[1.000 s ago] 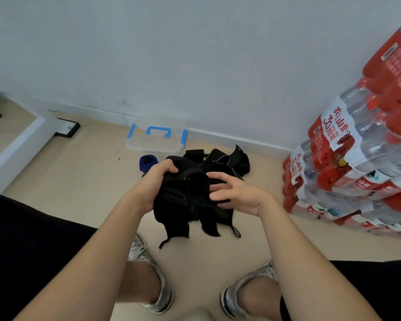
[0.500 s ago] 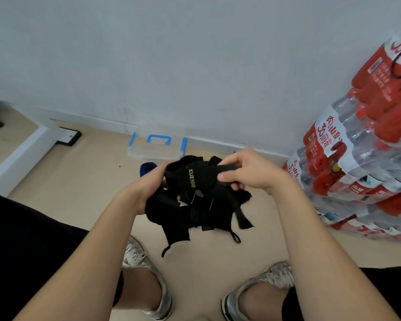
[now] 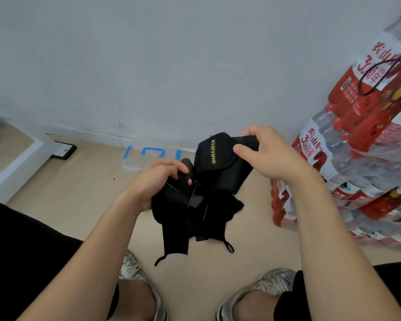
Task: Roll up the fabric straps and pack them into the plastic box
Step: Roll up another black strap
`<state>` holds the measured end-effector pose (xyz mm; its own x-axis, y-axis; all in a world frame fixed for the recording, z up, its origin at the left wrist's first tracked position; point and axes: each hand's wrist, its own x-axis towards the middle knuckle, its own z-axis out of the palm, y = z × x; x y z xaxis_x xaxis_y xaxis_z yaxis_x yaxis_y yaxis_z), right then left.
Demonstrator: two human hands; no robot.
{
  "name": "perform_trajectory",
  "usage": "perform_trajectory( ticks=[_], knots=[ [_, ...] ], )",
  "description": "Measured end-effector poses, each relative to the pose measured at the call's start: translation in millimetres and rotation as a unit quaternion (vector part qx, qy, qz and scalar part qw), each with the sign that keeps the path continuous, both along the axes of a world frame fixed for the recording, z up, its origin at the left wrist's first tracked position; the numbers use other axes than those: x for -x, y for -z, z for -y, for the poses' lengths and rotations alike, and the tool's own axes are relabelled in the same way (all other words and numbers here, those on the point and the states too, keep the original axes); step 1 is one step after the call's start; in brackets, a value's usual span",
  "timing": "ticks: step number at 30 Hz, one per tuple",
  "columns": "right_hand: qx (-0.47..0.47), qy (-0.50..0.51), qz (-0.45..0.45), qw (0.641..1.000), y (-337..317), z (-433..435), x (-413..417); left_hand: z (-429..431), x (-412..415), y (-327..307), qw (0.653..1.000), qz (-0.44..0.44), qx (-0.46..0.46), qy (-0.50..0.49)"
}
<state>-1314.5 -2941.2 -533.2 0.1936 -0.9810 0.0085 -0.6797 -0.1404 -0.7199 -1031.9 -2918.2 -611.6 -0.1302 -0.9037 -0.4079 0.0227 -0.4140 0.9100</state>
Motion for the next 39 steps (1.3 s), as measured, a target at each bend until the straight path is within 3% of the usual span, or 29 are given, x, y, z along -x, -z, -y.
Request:
perform_trajectory(
  ticks=[6, 11, 16, 18, 21, 25, 29, 32, 33, 36, 39],
  knots=[
    [0.14, -0.008, -0.033, 0.99, -36.1, 9.7, -4.3, 15.0, 22.9, -79.8, 0.976, 0.086, 0.185, 0.072],
    [0.152, -0.08, -0.109, 0.979, -79.0, 24.9, -12.2, 40.2, 42.1, -140.3, 0.923, 0.198, 0.285, 0.164],
    [0.123, -0.082, -0.192, 0.97, -107.6, 41.9, -3.9, 71.2, 49.3, -181.0, 0.872, 0.293, 0.334, 0.207],
    [0.12, -0.083, -0.169, 0.975, -116.3, 53.6, 3.7, 86.0, 48.3, -191.0, 0.874, 0.28, 0.332, 0.218],
    [0.09, -0.038, -0.045, 0.994, -128.2, 71.8, 22.8, 108.9, 47.1, -194.7, 0.889, 0.24, 0.316, 0.228],
    [0.043, 0.064, 0.076, 0.994, -98.8, 90.9, 60.2, 138.1, 31.0, -186.2, 0.937, 0.139, 0.293, 0.132],
    [-0.02, 0.078, -0.036, 0.996, -72.6, 107.3, 71.0, 156.9, 28.7, -171.5, 0.951, 0.111, 0.275, 0.086],
    [0.005, 0.056, -0.14, 0.989, -67.1, 122.3, 46.4, 163.7, 46.6, -166.3, 0.951, 0.092, 0.275, 0.111],
    [0.013, 0.059, -0.113, 0.992, -69.0, 124.5, 35.6, 165.8, 52.5, -165.2, 0.949, 0.087, 0.278, 0.118],
    [0.007, 0.06, 0.134, 0.989, -81.6, 127.6, 9.8, 173.1, 67.9, -162.2, 0.942, 0.077, 0.309, 0.103],
    [0.118, 0.036, 0.25, 0.96, -81.1, 132.5, -7.6, 180.1, 77.0, -163.0, 0.928, 0.071, 0.358, 0.073]
  ],
)
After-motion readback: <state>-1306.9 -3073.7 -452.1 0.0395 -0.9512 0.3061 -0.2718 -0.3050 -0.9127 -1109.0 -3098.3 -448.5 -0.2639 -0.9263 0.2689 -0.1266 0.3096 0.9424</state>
